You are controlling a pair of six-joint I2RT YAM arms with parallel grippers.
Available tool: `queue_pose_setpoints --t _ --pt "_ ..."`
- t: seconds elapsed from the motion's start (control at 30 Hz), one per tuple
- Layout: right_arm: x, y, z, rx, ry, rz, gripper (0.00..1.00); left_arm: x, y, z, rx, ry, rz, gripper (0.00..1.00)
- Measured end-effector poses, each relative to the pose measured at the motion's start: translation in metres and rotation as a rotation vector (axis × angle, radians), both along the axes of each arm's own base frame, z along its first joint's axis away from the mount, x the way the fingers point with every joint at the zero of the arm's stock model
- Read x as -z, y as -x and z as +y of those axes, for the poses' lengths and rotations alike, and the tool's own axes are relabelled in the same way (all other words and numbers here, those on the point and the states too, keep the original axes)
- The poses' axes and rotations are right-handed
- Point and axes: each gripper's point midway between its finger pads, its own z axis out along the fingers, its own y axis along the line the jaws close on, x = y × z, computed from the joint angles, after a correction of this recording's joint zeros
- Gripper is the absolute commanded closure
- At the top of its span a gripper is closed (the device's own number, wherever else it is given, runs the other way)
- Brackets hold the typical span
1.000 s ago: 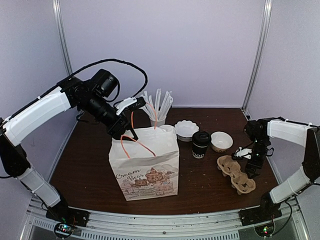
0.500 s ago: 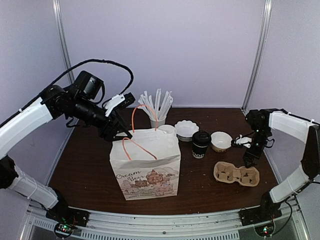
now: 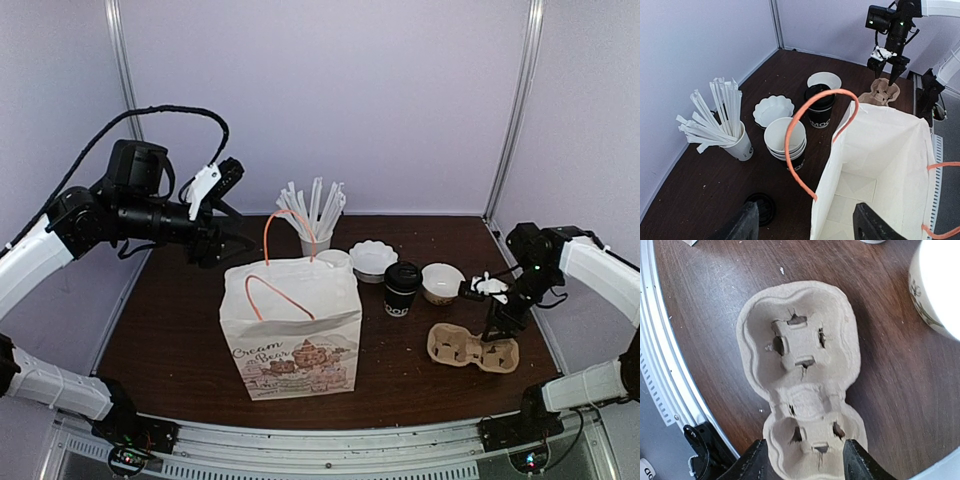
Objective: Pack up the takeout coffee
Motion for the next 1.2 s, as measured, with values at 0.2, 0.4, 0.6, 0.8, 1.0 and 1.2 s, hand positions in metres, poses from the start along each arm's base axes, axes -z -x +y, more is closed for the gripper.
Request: queue_pose_setpoints --t 0.2,0.4,0.6,0.8,1.0,1.2 --pt "0.023 0.001 0.012 -0.065 -0.013 0.006 0.45 0.005 -0.012 0.001 -0.049 0.002 -0.019 0.32" --pt "0.041 0.001 0.018 -0.116 0.027 0.007 0.45 0.014 -0.019 0.007 -0.089 -0.007 -0.016 0.32" --pt "0.047 -0.007 0.014 -0.112 0.074 -0.015 0.47 0.013 -0.025 0.010 -0.113 0.002 -0.023 0.32" --pt "0.050 -0.007 0.011 -0.130 0.113 -0.024 0.47 0.014 -0.027 0.014 -0.127 0.004 -0.021 0.31" --pt "0.051 -0.004 0.016 -0.159 0.115 -0.022 0.48 0.017 -0.028 0.015 -0.134 0.000 -0.016 0.31" --pt "0.054 -0.003 0.016 -0.165 0.124 -0.008 0.49 0.017 -0.029 0.016 -0.136 0.001 -0.013 0.31"
